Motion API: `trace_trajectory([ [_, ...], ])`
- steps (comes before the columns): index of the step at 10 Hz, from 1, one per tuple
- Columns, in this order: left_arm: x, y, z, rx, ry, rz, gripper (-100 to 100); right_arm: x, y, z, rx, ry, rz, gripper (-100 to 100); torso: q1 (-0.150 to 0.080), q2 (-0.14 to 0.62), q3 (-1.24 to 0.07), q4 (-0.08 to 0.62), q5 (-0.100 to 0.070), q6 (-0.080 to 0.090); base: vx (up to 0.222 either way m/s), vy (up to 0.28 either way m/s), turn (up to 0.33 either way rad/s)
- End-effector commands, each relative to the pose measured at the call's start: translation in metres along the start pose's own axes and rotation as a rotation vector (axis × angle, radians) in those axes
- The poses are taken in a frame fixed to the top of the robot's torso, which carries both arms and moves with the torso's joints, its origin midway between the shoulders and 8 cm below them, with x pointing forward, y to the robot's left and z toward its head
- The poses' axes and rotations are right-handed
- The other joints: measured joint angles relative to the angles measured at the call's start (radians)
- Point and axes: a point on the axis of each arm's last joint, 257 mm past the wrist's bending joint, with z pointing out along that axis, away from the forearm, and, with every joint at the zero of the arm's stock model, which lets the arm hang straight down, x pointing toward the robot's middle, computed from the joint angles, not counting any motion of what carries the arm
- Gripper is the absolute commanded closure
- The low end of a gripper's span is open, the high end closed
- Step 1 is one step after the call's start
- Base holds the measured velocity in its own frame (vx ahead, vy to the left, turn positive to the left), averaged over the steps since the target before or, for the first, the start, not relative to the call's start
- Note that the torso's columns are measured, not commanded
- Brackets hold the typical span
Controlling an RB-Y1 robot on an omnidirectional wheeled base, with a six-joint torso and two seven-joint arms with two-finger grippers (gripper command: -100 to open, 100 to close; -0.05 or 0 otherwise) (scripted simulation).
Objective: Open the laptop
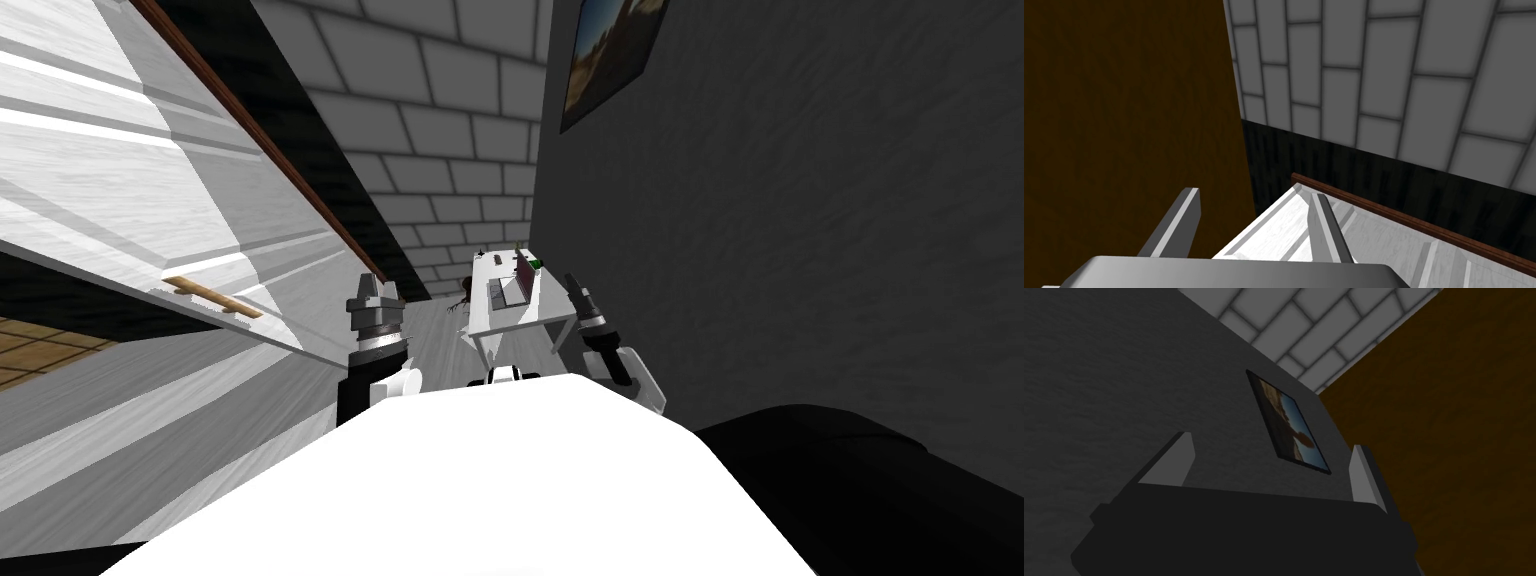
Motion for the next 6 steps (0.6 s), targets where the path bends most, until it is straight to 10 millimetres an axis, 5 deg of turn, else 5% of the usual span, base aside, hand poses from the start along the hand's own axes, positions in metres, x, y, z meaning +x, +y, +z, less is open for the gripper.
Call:
trace_trajectory([
  [1, 0.000, 0.000, 0.000, 0.000, 0.000, 0.000, 0, 0.006, -0.010, 0.000, 0.005, 0.049, -0.161, -100, 0.000, 0.000, 0.000, 0.000, 0.000, 0.000, 0.030, 0.036, 0.060],
  [6, 0.000, 0.000, 0.000, 0.000, 0.000, 0.000, 0, 0.017, -0.036, -0.002, 0.010, 0.145, -0.471, -100, 0.000, 0.000, 0.000, 0.000, 0.000, 0.000, 0.029, 0.031, 0.072],
])
